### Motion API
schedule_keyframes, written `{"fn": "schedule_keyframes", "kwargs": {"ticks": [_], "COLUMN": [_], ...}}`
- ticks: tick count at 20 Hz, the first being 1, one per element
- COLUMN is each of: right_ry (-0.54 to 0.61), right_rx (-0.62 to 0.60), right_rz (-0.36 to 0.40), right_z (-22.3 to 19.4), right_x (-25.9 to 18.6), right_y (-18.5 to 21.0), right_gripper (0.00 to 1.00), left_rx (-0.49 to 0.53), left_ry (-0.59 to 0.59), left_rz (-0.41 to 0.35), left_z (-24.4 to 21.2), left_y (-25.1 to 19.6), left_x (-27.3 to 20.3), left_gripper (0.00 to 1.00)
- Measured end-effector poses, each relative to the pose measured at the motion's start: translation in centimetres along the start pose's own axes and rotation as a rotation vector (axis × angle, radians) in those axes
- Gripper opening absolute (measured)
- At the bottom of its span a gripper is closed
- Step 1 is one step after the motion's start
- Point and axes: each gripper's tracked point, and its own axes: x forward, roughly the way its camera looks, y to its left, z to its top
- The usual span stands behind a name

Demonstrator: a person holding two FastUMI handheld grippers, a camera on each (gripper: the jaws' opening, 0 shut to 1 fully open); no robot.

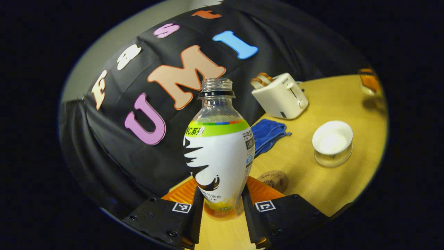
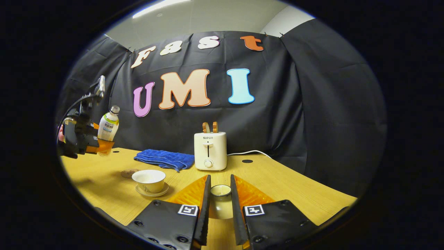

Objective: Open the teacup lid with one hand, grasp the water bottle and pour water into the teacup with the other hand; after pouring, place the water bottle on the coaster and then close the teacup lid.

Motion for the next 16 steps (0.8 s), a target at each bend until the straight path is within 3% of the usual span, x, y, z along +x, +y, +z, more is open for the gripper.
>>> {"fn": "schedule_keyframes", "kwargs": {"ticks": [5,7,16], "right_ry": [0.0,0.0,0.0], "right_rx": [-0.001,-0.001,-0.001], "right_rz": [-0.002,-0.002,-0.007], "right_z": [-0.1,0.0,-0.1], "right_x": [-0.1,-0.1,-0.2], "right_y": [-0.1,-0.1,-0.2], "right_gripper": [0.34,0.34,0.34], "left_rx": [-0.333,-0.417,-0.534], "left_ry": [-0.052,-0.054,-0.055], "left_rz": [-0.056,-0.08,-0.13], "left_z": [-0.4,-0.7,-1.4], "left_y": [-1.3,-2.2,-4.3], "left_x": [1.7,2.8,7.0], "left_gripper": [0.51,0.52,0.52]}}
